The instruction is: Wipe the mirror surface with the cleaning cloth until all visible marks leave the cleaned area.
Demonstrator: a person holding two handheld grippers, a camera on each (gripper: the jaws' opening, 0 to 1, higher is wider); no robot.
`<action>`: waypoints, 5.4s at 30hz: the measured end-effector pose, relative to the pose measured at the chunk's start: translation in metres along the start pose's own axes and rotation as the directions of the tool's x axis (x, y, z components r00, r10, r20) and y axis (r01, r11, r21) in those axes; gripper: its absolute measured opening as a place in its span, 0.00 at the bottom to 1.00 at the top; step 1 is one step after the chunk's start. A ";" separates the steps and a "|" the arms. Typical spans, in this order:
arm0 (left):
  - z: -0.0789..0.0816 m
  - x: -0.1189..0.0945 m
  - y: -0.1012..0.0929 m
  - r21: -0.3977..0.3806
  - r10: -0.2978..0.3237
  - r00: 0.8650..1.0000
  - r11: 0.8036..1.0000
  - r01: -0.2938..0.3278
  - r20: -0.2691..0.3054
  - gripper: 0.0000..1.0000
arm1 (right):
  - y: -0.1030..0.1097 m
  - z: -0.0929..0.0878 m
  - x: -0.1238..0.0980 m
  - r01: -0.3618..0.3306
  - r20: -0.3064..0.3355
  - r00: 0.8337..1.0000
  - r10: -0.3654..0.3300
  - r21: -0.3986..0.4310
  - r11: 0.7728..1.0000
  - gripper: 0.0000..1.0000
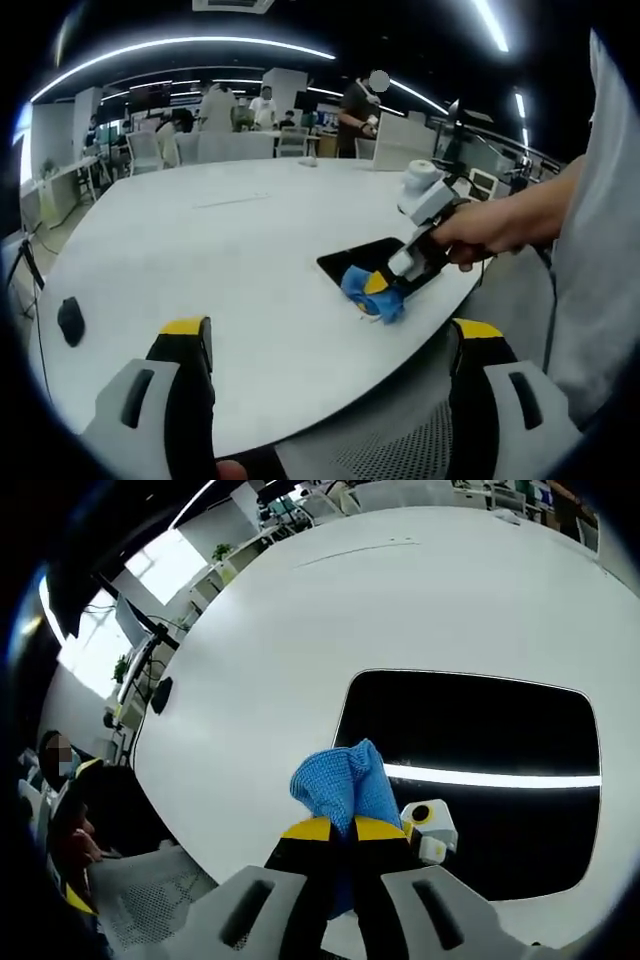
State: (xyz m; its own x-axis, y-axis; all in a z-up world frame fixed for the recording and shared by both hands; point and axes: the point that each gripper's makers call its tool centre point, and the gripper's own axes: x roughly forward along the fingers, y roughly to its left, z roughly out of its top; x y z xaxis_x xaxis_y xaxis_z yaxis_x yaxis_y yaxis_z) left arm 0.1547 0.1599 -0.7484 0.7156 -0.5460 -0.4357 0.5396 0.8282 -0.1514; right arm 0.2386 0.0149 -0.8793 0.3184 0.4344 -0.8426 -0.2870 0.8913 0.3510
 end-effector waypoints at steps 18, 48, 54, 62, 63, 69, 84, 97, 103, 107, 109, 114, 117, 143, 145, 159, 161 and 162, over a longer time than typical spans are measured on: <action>-0.004 0.002 0.005 -0.003 0.000 1.000 1.000 0.000 -0.013 0.99 | 0.003 0.002 0.004 -0.007 -0.003 1.000 0.007 -0.035 0.999 0.01; -0.008 0.004 0.004 -0.039 -0.006 0.999 0.999 0.004 -0.048 0.99 | -0.017 0.045 0.020 0.002 0.004 1.000 -0.001 -0.072 0.997 0.00; -0.006 0.010 0.007 -0.053 -0.013 0.999 0.999 0.011 -0.045 0.99 | -0.022 0.058 0.023 0.006 0.009 1.000 -0.005 -0.088 0.996 0.00; -0.008 0.016 0.001 -0.051 -0.031 0.998 0.998 0.028 -0.052 0.99 | -0.024 0.074 0.026 0.008 0.011 1.000 -0.007 -0.099 0.995 0.00; -0.009 0.016 0.000 -0.050 -0.031 0.998 0.998 0.029 -0.055 0.99 | -0.024 0.076 0.028 0.009 0.012 1.000 -0.008 -0.104 0.995 0.00; -0.008 0.020 -0.005 -0.050 -0.033 0.998 0.998 0.031 -0.054 0.99 | -0.026 0.087 0.034 0.016 0.012 1.000 -0.014 -0.121 0.992 0.00; -0.011 0.017 0.005 -0.028 0.013 0.998 1.000 -0.014 -0.054 0.99 | -0.028 0.098 0.039 0.004 0.006 1.000 -0.003 -0.141 0.990 0.00; -0.010 0.018 0.006 -0.026 0.011 0.999 1.000 -0.012 -0.053 0.99 | -0.030 0.094 0.031 0.012 0.014 1.000 -0.011 -0.137 0.990 0.00; -0.010 0.017 0.004 -0.035 0.010 0.999 0.999 -0.011 -0.045 0.99 | -0.036 0.095 0.028 0.017 0.017 1.000 -0.015 -0.133 0.991 0.00; -0.013 0.017 0.005 -0.033 0.006 0.999 0.999 -0.008 -0.049 0.99 | -0.042 0.095 0.029 0.022 0.016 1.000 -0.020 -0.128 0.991 0.00; -0.013 0.017 0.005 -0.033 0.007 0.999 0.999 -0.008 -0.048 0.99 | -0.042 0.093 0.026 0.021 0.017 1.000 -0.019 -0.122 0.992 0.00; -0.005 0.018 0.008 -0.008 0.032 0.999 0.999 -0.032 -0.014 0.99 | -0.046 0.093 0.025 0.025 0.018 1.000 -0.023 -0.123 0.992 0.00; -0.007 0.018 0.010 -0.032 0.032 0.999 0.999 -0.033 -0.022 0.98 | -0.054 0.095 0.028 0.024 0.014 1.000 -0.023 -0.122 0.992 0.00; 0.002 0.014 0.009 -0.022 0.064 0.998 0.998 -0.064 -0.003 0.98 | -0.059 0.082 0.022 0.051 0.037 0.998 -0.047 -0.113 0.992 0.01; 0.003 0.015 0.007 -0.023 0.062 0.998 0.998 -0.062 -0.002 0.98 | -0.060 0.080 0.024 0.054 0.037 0.998 -0.050 -0.107 0.993 0.00; 0.005 0.022 0.002 -0.005 0.028 1.000 1.000 -0.028 -0.001 0.95 | -0.057 0.054 0.015 0.037 0.031 0.999 -0.034 -0.096 0.995 0.01; 0.010 0.023 -0.002 -0.002 0.020 1.000 1.000 -0.020 0.011 0.95 | -0.056 0.051 0.014 0.034 0.030 0.999 -0.031 -0.095 0.995 0.01; 0.012 0.024 -0.002 0.003 0.025 1.000 1.000 -0.025 0.017 0.96 | -0.055 0.049 0.011 0.033 0.031 0.999 -0.030 -0.092 0.995 0.01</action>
State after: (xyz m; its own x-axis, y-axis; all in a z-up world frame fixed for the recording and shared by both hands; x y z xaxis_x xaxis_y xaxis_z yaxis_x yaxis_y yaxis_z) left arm 0.1763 0.1439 -0.7479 0.7360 -0.5274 -0.4244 0.5230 0.8410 -0.1382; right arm 0.3020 -0.0233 -0.8883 0.3547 0.4110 -0.8398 -0.3586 0.8893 0.2838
